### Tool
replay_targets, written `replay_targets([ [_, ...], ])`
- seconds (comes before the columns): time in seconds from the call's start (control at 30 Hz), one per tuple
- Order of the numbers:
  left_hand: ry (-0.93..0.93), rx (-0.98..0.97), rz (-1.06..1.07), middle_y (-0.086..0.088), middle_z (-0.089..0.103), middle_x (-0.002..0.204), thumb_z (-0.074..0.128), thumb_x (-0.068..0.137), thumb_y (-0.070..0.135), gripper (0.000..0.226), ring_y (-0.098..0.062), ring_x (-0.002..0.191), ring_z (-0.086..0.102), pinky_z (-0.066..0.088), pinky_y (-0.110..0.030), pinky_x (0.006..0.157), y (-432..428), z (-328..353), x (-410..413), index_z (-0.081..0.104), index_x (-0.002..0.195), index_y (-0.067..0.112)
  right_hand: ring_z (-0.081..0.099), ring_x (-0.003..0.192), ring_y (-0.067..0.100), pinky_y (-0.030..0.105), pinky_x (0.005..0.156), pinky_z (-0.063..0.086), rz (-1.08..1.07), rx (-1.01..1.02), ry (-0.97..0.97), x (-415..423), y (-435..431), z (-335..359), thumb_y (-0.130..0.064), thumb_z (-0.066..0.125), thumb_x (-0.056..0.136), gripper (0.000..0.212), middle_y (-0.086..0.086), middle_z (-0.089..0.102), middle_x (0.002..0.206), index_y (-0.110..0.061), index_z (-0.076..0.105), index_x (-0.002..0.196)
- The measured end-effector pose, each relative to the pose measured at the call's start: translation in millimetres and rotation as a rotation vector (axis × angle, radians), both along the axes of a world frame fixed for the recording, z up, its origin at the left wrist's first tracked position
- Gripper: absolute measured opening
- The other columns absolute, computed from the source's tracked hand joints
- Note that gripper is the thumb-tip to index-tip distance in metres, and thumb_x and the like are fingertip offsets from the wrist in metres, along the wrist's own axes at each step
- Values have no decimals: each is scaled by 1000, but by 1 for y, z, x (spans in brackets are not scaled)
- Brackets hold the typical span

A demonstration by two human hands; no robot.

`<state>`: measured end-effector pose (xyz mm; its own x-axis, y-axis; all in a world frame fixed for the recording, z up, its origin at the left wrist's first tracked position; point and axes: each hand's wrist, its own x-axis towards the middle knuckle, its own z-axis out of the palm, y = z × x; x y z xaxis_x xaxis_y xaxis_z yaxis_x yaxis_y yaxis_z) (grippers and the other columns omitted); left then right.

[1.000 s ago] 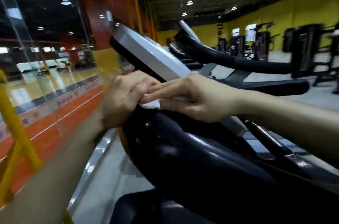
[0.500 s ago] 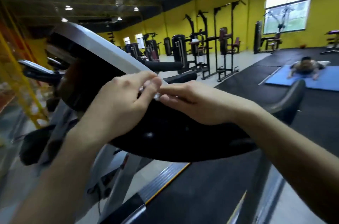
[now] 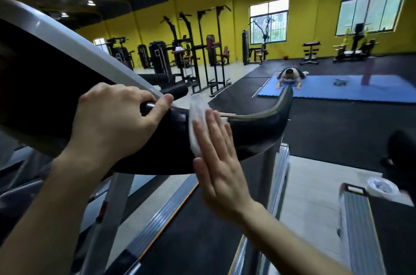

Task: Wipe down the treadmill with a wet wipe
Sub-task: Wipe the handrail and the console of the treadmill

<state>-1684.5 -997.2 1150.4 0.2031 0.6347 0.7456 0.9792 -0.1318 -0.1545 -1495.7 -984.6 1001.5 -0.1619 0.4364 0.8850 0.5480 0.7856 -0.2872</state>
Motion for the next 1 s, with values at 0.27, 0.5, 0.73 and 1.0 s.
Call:
replay_targets([
  [0.27,2,12,-7,-2,80,95,26,98,80,75,-38,96,70,54,-43,78,2,3,-4,82,102,31,6,165,14,61,132,9,-177,-347,515,51,62,-46,-31,26,116,55,-9,11,178,-23,23,170],
  [0.5,-28,38,18,-9,77,85,31,102,56,60,-41,87,68,49,-42,75,2,2,-1,81,93,23,15,164,34,56,131,15,84,126,-32,-24,-10,13,-24,38,106,56,17,24,174,-10,40,161],
  [0.73,-23,-22,20,-7,77,89,29,101,59,62,-38,89,66,50,-44,77,-1,5,2,81,99,26,19,164,29,69,127,17,-84,-91,333,54,71,-55,-15,31,112,52,8,24,176,-8,37,163],
  [1.0,338,-196,57,-2,72,94,32,102,53,47,-28,86,70,43,-39,77,19,-31,119,69,98,24,20,162,40,62,130,14,36,30,275,38,64,-62,-12,36,107,55,20,27,173,-1,38,160],
])
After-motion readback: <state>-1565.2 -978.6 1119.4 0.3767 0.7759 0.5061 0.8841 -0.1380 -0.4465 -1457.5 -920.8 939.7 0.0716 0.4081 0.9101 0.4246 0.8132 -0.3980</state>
